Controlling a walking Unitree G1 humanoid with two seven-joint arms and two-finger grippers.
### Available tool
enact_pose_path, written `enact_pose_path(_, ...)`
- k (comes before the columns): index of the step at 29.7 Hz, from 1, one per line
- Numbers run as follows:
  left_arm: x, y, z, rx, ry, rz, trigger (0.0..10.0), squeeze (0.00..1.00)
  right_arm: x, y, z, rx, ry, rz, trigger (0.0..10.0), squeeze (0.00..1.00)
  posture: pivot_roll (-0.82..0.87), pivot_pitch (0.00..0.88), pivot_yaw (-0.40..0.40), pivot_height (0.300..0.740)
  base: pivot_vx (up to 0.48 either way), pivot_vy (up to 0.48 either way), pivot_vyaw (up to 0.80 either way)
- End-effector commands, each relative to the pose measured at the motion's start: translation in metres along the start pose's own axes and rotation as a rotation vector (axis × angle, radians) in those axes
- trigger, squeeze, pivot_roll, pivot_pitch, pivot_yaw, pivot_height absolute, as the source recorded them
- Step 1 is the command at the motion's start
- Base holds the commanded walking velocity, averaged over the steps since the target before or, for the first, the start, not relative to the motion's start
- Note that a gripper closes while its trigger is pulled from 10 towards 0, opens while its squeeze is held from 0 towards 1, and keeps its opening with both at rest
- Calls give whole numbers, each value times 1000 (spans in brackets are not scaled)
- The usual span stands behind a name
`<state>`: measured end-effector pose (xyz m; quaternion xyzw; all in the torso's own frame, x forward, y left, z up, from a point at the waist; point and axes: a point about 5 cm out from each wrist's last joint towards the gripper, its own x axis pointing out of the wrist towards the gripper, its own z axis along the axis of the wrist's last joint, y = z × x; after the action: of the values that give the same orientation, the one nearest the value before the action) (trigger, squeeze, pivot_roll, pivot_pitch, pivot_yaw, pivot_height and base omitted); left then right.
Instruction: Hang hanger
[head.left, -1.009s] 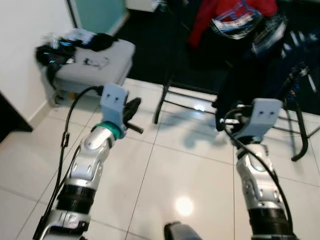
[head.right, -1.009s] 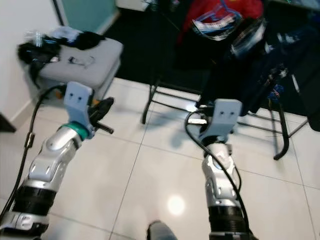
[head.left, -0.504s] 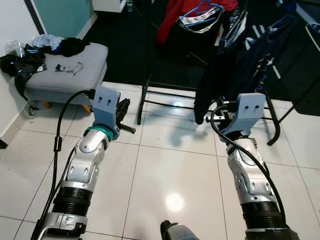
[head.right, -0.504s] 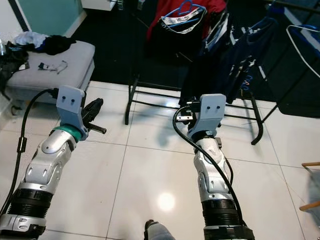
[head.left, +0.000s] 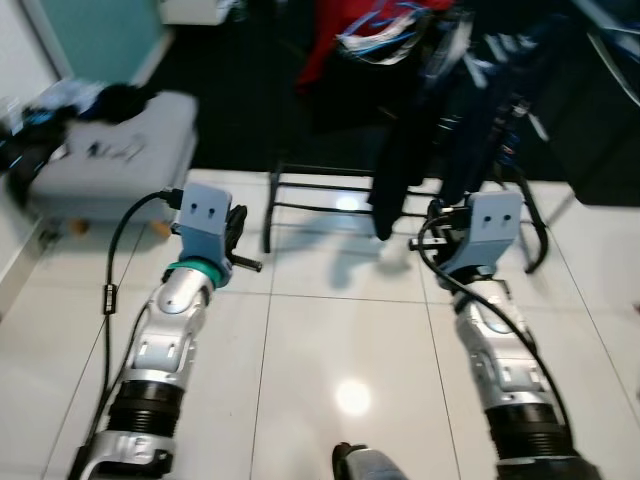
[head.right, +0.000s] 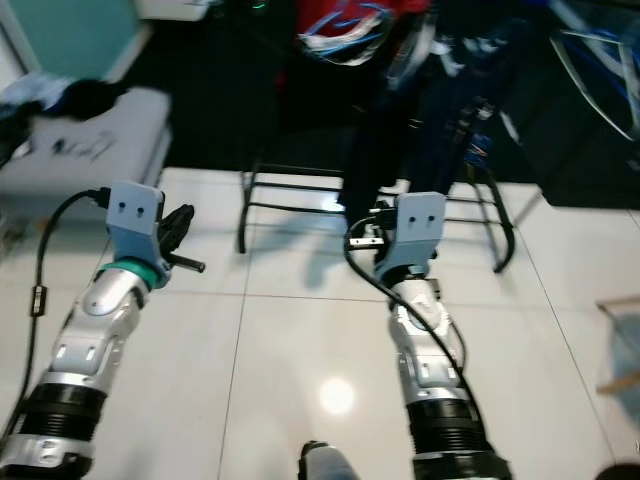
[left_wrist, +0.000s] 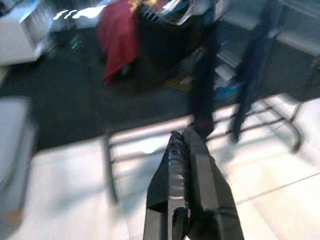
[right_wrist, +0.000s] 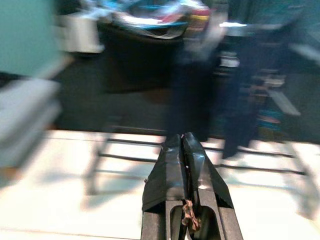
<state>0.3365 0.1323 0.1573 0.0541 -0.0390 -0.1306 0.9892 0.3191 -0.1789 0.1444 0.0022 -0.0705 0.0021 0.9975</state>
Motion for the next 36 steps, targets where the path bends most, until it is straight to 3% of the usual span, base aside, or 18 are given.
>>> enact_pose_path(1,-5,10,-8,8,34,30,10000,0,1,7,-1,14,4,17,10000,0,-64,19,36,740,480,0,-731)
enact_pose_path(20,2,8,-5,11,16,32,10000,0,7,0,4,-6,-16,-2,10000,0,-53,4,23,740,477,0,-38)
enact_pose_path(26,-1,14,-5,17,16,48,10000,0,10,5,5,-1,-25,6,10000,0,-52,0,27,740,470,0,0)
enact_pose_path(34,-2,22,16,-13,-38,60,10000,0,8,-2,6,-5,-32,-13,10000,0,-46,4,29,740,463,0,0)
enact_pose_path(36,-8,25,35,-63,-82,32,10000,0,6,-9,6,-21,-28,-21,10000,0,-35,15,25,740,435,0,0)
